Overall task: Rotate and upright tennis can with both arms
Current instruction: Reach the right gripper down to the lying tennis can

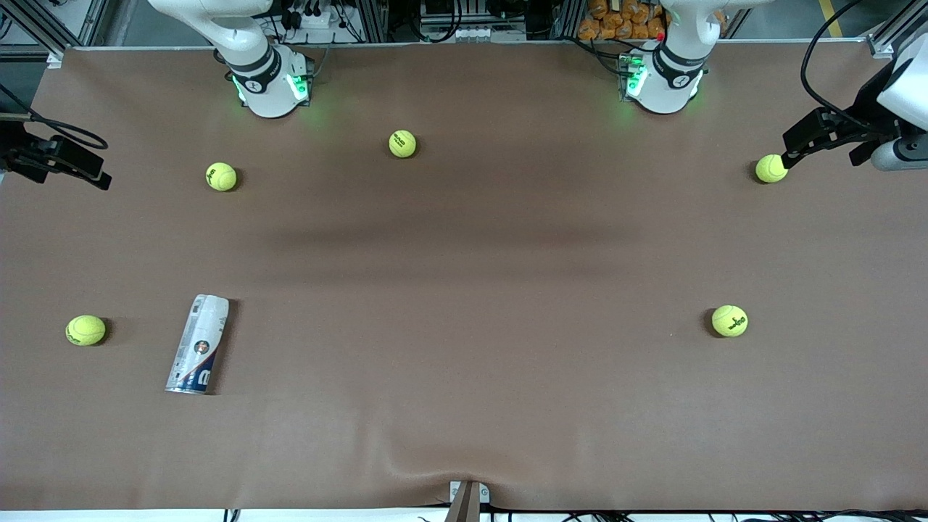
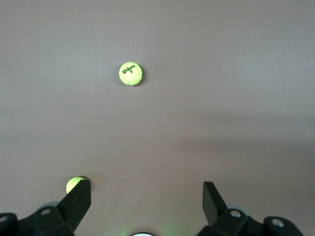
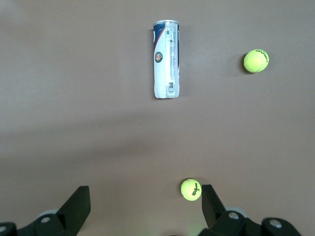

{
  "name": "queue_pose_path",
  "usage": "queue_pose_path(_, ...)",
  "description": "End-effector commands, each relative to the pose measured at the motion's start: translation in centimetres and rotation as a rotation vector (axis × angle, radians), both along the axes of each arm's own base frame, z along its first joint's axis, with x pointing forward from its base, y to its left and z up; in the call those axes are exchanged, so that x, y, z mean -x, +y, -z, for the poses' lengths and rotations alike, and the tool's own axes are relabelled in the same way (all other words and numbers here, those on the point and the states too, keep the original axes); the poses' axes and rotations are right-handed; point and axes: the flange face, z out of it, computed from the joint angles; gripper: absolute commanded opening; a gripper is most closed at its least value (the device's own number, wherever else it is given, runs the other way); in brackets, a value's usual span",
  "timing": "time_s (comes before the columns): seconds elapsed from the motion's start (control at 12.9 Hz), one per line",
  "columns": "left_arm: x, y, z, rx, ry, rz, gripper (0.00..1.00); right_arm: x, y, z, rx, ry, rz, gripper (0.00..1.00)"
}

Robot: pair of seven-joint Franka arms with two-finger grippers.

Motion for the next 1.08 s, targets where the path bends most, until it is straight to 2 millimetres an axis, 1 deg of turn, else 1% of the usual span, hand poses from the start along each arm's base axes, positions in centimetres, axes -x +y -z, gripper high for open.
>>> queue_pose_path(0.0,0.1,0.2,-0.6,0.009,0.006,0.006,1.0,0.5,0.7,-0.3,0.022,-0.004,-0.014,1.0)
queue_pose_path(0.31,0.1,0.2,-0.6,0.009,0.006,0.006,1.0,0.4,0.3,-0.2,0.022,-0.006,-0.006,1.0)
queue_pose_path(0.39,0.0,0.3,-0.5,0.009,0.007,0.004,1.0,0.2,0.4,0.4,0.022,0.006,-0.006,1.0)
queue_pose_path(0.46,0.0,0.4,-0.6,0.009,0.006,0.015,1.0,-0.4,0.7,2.4,0.021,0.044,-0.01,1.0)
queue_pose_path(0.54,0.0,0.5,-0.5,0.005,0.007,0.015,1.0,-0.7,1.0,3.9,0.02,0.07,-0.016,1.0)
queue_pose_path(0.62,-0.1,0.5,-0.3,0.006,0.011,0.018,1.0,-1.5,1.8,5.9,0.021,0.102,-0.03,1.0)
queue_pose_path(0.85,-0.2,0.5,-0.1,0.006,0.015,0.018,1.0,-5.4,1.9,11.8,0.019,0.11,-0.029,1.0)
queue_pose_path(1.0,-0.2,0.5,0.0,0.006,0.016,0.016,1.0,-7.7,1.9,16.3,0.015,0.121,-0.026,1.0)
